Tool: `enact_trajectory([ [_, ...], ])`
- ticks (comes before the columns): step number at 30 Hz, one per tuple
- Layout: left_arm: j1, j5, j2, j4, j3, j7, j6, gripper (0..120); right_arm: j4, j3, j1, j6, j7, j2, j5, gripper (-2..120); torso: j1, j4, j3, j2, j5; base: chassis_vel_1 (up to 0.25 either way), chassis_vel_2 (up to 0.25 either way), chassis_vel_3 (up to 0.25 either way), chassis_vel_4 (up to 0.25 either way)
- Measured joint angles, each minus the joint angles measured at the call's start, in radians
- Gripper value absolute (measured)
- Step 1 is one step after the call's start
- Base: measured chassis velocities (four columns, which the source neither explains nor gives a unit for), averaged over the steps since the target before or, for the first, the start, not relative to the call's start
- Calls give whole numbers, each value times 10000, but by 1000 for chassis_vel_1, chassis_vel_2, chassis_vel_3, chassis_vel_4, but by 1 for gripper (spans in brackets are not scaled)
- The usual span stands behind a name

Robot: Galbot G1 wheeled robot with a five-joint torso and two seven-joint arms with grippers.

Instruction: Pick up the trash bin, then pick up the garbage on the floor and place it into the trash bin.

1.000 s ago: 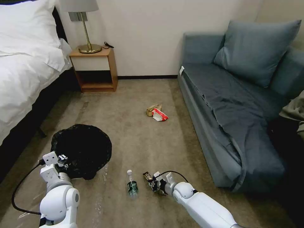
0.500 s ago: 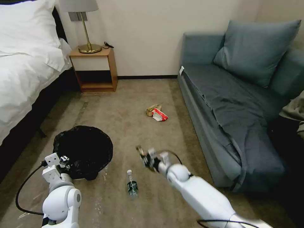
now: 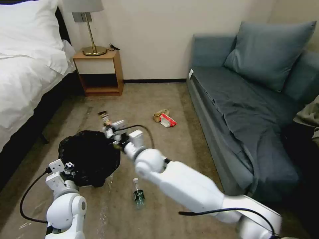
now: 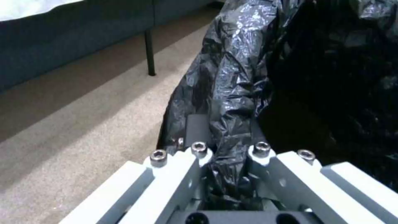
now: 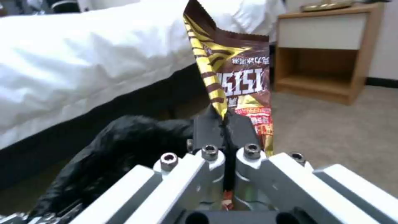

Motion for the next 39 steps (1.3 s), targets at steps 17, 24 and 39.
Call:
enact_trajectory([
  [17, -10, 382, -372, -178, 278, -51, 93, 4, -1807, -368, -473, 654, -544, 1158, -1392, 0, 0, -3, 0, 0, 1, 0, 0, 0, 0],
  [24, 36, 423, -426, -180, 278, -52, 92, 4, -1818, -540, -575, 565, -482, 1175, -1549, 13, 0, -3, 0, 0, 2, 0, 0, 0, 0],
  [39, 30, 499, -488, -145, 272, -50, 56, 4, -1463, -466, -506, 418, -439, 1085, -1582, 70, 0, -2, 0, 0, 2, 0, 0, 0, 0],
])
